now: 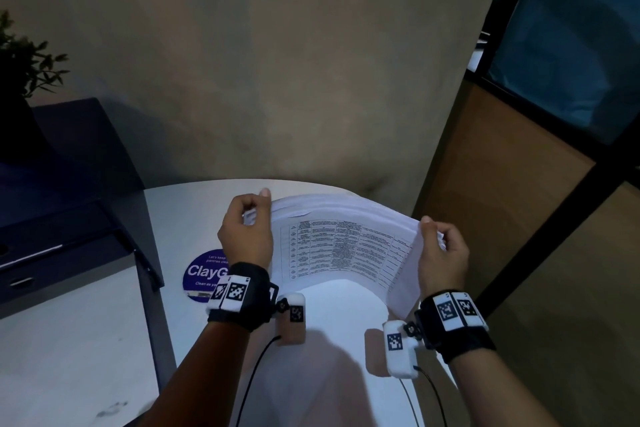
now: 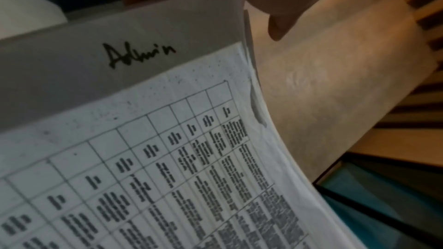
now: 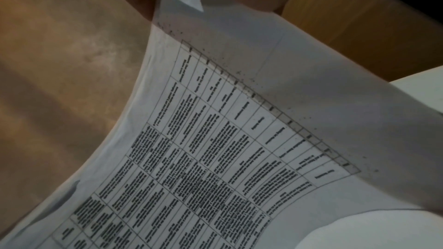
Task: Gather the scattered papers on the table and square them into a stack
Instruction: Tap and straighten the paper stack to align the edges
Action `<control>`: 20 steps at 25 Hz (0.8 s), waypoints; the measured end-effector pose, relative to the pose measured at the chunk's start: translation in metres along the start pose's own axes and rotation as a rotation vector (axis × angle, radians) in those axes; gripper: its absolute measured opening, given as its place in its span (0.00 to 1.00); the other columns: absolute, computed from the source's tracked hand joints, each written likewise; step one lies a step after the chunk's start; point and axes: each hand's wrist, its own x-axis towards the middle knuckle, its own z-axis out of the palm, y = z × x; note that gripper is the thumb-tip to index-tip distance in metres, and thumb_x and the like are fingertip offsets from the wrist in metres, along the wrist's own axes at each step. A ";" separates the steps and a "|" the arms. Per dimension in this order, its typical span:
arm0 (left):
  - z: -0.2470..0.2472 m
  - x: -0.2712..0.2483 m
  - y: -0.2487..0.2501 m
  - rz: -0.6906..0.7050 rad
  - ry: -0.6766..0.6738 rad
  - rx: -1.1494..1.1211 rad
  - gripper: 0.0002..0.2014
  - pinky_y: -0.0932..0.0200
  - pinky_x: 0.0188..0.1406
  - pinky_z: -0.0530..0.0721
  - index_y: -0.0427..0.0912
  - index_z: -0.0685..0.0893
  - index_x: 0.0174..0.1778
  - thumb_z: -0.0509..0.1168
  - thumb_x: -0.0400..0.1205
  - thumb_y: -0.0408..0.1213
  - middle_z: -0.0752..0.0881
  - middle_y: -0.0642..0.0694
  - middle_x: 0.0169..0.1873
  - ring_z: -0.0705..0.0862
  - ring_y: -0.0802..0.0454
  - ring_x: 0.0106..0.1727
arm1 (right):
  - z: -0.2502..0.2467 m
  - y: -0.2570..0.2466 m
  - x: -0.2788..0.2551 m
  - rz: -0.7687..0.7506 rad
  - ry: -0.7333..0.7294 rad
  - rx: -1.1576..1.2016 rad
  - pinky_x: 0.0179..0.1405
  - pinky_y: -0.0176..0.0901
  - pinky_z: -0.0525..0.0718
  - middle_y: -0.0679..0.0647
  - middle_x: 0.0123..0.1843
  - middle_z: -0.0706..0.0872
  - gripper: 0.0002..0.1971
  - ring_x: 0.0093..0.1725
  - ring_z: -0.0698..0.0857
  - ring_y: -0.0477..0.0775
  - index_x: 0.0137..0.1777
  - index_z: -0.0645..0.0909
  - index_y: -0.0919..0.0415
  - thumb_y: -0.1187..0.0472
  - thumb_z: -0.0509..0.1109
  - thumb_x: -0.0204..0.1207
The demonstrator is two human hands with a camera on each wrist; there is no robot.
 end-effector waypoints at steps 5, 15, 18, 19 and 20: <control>-0.002 0.004 -0.011 -0.005 0.012 0.008 0.11 0.58 0.38 0.83 0.42 0.82 0.41 0.67 0.83 0.47 0.87 0.47 0.39 0.85 0.52 0.38 | -0.001 -0.002 0.004 -0.011 0.002 -0.061 0.36 0.41 0.72 0.48 0.43 0.82 0.08 0.44 0.79 0.47 0.46 0.82 0.58 0.56 0.66 0.83; -0.009 0.003 -0.025 -0.041 -0.134 -0.186 0.17 0.54 0.43 0.85 0.50 0.82 0.55 0.64 0.80 0.59 0.88 0.49 0.49 0.88 0.44 0.50 | -0.002 0.004 0.004 -0.065 -0.007 -0.029 0.36 0.41 0.74 0.45 0.46 0.82 0.05 0.45 0.80 0.46 0.52 0.80 0.56 0.56 0.67 0.83; -0.020 0.007 -0.053 -0.166 -0.382 -0.420 0.31 0.41 0.58 0.87 0.54 0.74 0.69 0.77 0.70 0.45 0.84 0.42 0.65 0.86 0.41 0.63 | -0.014 0.024 0.002 -0.114 -0.137 0.009 0.44 0.35 0.82 0.45 0.55 0.82 0.20 0.50 0.82 0.42 0.66 0.73 0.56 0.60 0.75 0.78; -0.022 0.006 -0.061 -0.242 -0.441 -0.490 0.35 0.34 0.60 0.85 0.53 0.74 0.71 0.80 0.69 0.36 0.83 0.38 0.66 0.84 0.37 0.65 | -0.018 0.033 0.000 -0.093 -0.190 -0.031 0.50 0.36 0.83 0.48 0.59 0.82 0.27 0.54 0.83 0.44 0.71 0.70 0.55 0.62 0.77 0.76; -0.022 0.003 -0.066 -0.296 -0.483 -0.533 0.36 0.28 0.63 0.82 0.51 0.75 0.72 0.79 0.70 0.28 0.83 0.35 0.67 0.83 0.34 0.67 | -0.020 0.040 -0.004 -0.056 -0.230 -0.092 0.55 0.40 0.82 0.50 0.61 0.81 0.31 0.58 0.82 0.49 0.75 0.66 0.55 0.65 0.76 0.76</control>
